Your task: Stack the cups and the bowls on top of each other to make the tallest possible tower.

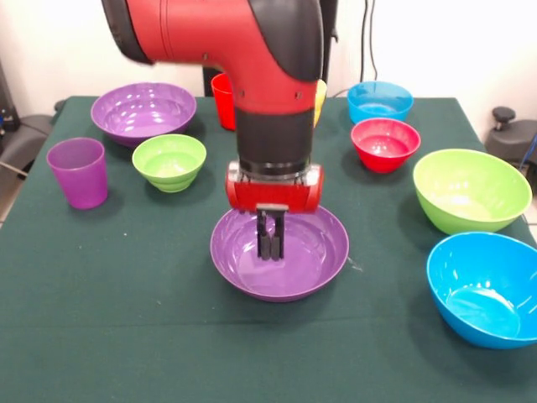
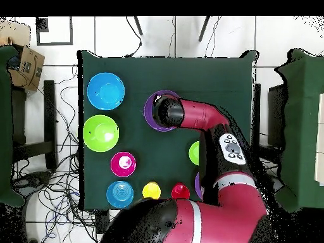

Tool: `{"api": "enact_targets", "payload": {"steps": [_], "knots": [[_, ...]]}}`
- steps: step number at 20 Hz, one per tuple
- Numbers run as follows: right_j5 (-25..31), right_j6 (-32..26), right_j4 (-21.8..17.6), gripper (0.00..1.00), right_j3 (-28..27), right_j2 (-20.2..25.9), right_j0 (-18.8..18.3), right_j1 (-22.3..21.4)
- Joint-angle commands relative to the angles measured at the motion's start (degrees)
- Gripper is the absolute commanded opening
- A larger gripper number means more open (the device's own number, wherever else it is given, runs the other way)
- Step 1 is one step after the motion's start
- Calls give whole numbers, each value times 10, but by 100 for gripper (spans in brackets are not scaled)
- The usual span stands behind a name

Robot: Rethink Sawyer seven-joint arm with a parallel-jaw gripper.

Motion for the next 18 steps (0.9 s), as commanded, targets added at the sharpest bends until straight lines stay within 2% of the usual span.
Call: {"api": "enact_targets", "payload": {"steps": [1,6,14,18], "knots": [[143,-19,3,0,68,47,-1,-91],[199,-28,17,0,98,60,-13,-137],[259,-9,22,0,122,36,-3,-206],[282,-12,7,0,119,23,-1,-211]]}}
